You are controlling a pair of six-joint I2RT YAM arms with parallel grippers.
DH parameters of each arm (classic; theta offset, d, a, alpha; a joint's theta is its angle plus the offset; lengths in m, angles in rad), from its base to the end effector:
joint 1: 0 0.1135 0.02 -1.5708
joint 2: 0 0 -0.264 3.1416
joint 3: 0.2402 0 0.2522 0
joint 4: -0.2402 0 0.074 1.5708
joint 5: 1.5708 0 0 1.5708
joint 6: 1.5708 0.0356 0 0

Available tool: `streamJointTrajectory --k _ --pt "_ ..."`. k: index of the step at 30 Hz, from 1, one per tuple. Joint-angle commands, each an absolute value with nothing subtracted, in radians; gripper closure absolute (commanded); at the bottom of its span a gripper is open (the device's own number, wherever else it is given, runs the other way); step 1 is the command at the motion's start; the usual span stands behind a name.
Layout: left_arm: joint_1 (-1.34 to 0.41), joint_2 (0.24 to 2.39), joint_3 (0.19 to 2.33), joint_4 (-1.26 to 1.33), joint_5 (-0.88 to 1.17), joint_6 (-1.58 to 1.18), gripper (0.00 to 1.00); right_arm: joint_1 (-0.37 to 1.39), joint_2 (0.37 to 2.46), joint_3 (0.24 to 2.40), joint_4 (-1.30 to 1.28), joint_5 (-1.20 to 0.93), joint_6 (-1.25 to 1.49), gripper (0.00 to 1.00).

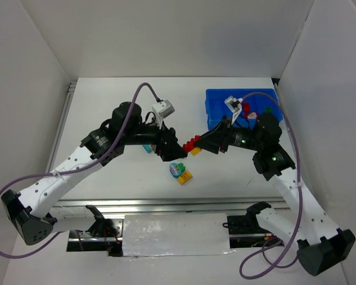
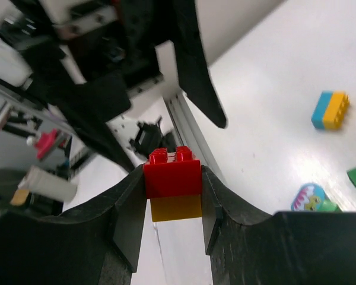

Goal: Sort the legos into containers by color

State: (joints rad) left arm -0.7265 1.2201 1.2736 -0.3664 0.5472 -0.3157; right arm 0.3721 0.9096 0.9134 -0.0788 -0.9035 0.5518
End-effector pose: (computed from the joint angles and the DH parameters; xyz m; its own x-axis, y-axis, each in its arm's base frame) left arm 0.1895 -0.1932 0.4023 -0.5097 0.0983 -0.8547 0.8195 0.3577 -0.4476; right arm 0.1746 0.0982 0.3756 -0.5599 0.1297 -0.8183 -0.7764 0.2627 0.5729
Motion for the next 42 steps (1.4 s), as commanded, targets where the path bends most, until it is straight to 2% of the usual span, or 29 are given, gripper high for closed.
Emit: streamJointTrajectory --k 1,8,11,15,23,28,35,38,42 --pt "-0.716 1.175 1.25 -0.269 0.405 -0.438 0.0 0.364 0.799 0.89 0.176 -0.807 0.69 1.0" --pt "-0.709 1.144 1.19 0.073 0.569 -0.665 0.01 0.36 0.712 0.865 0.339 -0.644 0.808 1.0" --pt "-0.71 1.15 1.12 0.358 0.623 -0.811 0.0 0.357 0.68 0.81 0.513 -0.556 0.92 1.0" --pt "-0.727 1.152 1.094 0.537 0.611 -0.917 0.01 0.36 0.675 0.824 0.497 -0.502 0.923 1.0" --pt "-0.816 1.201 1.121 0.675 0.468 -0.943 0.07 0.397 0.669 0.827 0.515 -0.41 0.919 1.0" --pt "-0.844 1.264 1.18 0.678 0.468 -0.936 0.13 0.413 0.669 0.827 0.523 -0.408 0.916 1.0" --pt "-0.842 1.266 1.176 0.69 0.436 -0.905 0.17 0.416 0.67 0.821 0.523 -0.433 0.916 1.0" --pt "-0.842 1.275 1.186 0.705 0.443 -0.899 0.29 0.416 0.678 0.808 0.522 -0.445 0.916 1.0" --pt "-0.842 1.273 1.189 0.738 0.44 -0.902 0.34 0.416 0.681 0.805 0.514 -0.445 0.91 1.0"
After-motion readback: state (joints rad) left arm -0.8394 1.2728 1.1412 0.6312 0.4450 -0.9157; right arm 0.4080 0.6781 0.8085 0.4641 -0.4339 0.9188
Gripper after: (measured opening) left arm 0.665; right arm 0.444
